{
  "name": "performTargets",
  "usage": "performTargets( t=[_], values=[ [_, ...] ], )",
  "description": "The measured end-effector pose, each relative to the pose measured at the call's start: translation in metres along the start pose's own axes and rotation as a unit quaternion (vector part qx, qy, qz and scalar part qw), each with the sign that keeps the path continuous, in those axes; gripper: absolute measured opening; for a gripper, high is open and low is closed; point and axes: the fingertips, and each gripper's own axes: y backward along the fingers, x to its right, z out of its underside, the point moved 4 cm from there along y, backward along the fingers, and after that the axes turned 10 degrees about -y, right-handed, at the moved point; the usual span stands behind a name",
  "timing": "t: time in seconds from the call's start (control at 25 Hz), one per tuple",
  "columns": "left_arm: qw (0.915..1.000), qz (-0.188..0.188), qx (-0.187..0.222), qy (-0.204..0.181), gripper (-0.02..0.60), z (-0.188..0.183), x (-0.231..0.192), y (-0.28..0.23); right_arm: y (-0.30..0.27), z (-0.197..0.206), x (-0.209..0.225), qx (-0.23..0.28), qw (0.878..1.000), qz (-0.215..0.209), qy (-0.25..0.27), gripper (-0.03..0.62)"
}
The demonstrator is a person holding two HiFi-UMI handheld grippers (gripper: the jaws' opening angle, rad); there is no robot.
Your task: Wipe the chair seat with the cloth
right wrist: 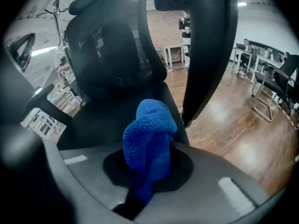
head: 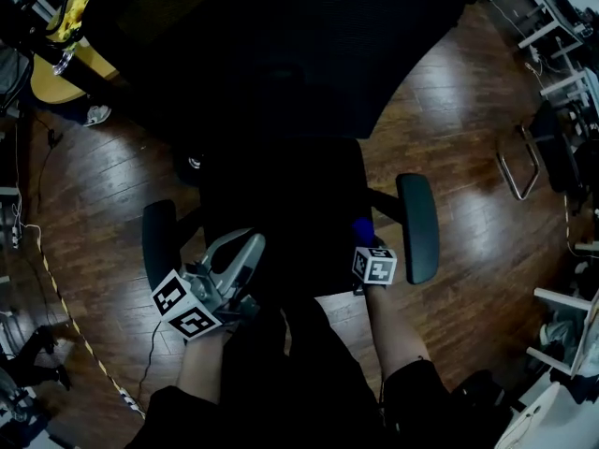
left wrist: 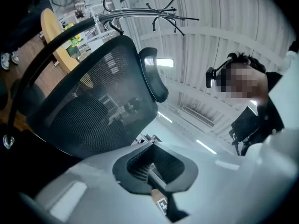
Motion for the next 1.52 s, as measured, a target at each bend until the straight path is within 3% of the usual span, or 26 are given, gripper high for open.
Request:
performTargets(
  t=[0.24, 0.56, 0.76, 0.92, 1.16, 1.52],
  values=[
    [0.9982, -0.046, 0.038, -0.007, -0.011, -0.019, -0.015, 0.046, -0.021, 0.018, -0.105, -0.040, 0.992, -0.109, 0.058, 0.034],
    [0.9909, -0.116, 0.066, -0.017, -0.011, -0.038, -0.035, 0.114, -0.053, 0.100, -0.288, -0.136, 0.948, -0.261, 0.120, 0.035],
    [0.9858, -0.148, 0.077, -0.017, -0.011, -0.035, -0.030, 0.140, -0.053, 0.141, -0.334, -0.182, 0.923, -0.305, 0.147, 0.035],
    [0.9840, -0.159, 0.079, -0.016, -0.011, -0.034, -0.027, 0.159, -0.050, 0.168, -0.337, -0.192, 0.911, -0.321, 0.176, 0.034],
    [0.9855, -0.152, 0.075, -0.014, -0.011, -0.035, -0.026, 0.165, -0.041, 0.172, -0.304, -0.170, 0.921, -0.278, 0.216, 0.034],
    [0.9968, -0.074, 0.030, -0.005, -0.011, -0.019, -0.031, 0.096, -0.015, 0.119, -0.133, -0.122, 0.977, -0.115, 0.132, 0.034]
  ],
)
